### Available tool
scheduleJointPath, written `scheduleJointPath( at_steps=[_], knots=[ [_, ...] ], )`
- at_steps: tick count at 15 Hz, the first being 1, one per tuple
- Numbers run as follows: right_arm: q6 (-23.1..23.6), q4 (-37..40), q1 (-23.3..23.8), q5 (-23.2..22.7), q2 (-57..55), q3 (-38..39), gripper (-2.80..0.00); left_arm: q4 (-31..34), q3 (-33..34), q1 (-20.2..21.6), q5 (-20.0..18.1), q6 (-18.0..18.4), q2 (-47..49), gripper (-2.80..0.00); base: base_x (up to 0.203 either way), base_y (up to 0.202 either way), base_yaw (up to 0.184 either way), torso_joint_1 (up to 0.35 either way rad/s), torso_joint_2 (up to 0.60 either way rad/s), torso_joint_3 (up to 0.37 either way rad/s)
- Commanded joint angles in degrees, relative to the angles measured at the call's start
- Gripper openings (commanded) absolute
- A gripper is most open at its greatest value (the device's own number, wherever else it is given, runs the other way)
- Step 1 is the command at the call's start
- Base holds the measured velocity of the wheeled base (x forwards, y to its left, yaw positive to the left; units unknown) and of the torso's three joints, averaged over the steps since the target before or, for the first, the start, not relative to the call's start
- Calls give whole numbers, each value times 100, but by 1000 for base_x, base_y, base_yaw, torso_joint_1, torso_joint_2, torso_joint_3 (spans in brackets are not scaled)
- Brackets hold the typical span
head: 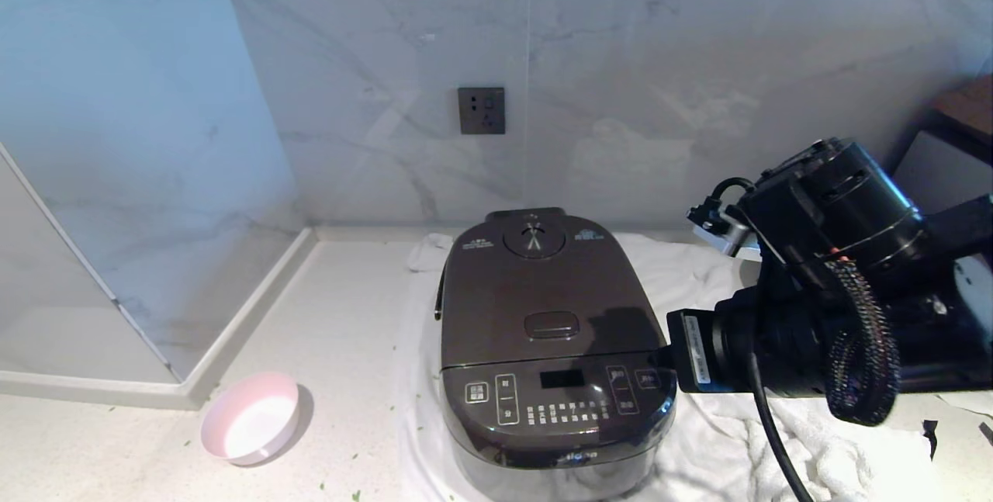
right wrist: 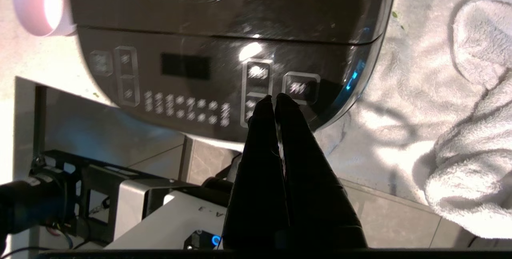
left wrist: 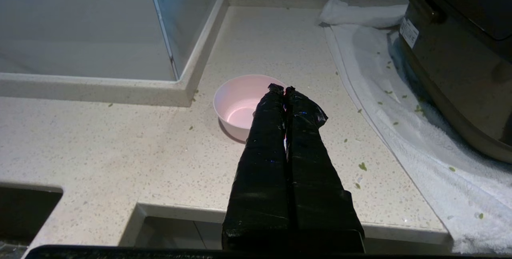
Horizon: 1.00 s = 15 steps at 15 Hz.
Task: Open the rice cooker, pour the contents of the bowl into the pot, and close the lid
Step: Press the start button
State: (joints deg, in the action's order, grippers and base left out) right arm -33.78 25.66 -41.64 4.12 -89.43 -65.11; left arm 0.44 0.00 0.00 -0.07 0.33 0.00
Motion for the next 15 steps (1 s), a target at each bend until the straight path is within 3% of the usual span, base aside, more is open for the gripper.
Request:
scheduleJointPath(
  at_steps=[1,11,15],
  knots=[
    [52,-171,153,-43,-281,137,-280,0,9,0,7,2,0,-280,0,0,0,0,0,0],
    [32,-323,156,-130,-635,263,-280,0,9,0,2,2,0,-280,0,0,0,0,0,0],
    [21,-790,167,-289,-780,526,-280,0,9,0,7,2,0,-280,0,0,0,0,0,0]
  ],
)
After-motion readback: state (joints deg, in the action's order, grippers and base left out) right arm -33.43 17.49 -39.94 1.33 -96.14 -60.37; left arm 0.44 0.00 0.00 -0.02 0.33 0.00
